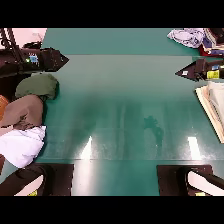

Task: Fold the shirts.

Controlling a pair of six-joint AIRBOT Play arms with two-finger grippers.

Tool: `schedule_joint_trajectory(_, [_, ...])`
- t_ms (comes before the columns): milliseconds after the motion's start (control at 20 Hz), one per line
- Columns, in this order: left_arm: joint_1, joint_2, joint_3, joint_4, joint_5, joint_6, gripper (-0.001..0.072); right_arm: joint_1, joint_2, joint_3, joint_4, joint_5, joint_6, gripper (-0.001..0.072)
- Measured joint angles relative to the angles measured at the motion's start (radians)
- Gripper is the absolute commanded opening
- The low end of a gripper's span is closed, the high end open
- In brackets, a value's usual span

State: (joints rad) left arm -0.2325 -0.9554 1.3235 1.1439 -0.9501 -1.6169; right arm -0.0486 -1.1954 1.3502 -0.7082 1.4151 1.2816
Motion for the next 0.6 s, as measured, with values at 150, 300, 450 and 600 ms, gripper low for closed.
schedule_joint_trajectory(150, [0.000, 0.000, 0.000, 0.000, 0.000, 0.000, 0.0025, 0.000, 0.000, 0.000, 0.000, 0.001, 0.000, 0.0018])
schedule_joint_trajectory(300, [0.000, 0.000, 0.000, 0.000, 0.000, 0.000, 0.0025, 0.000, 0.000, 0.000, 0.001, 0.002, 0.000, 0.0018])
schedule_joint_trajectory(450, [0.000, 0.000, 0.000, 0.000, 0.000, 0.000, 0.0025, 0.000, 0.000, 0.000, 0.001, 0.002, 0.000, 0.0018])
schedule_joint_trajectory(600, [0.000, 0.000, 0.000, 0.000, 0.000, 0.000, 0.0025, 0.000, 0.000, 0.000, 0.001, 0.002, 0.000, 0.0018])
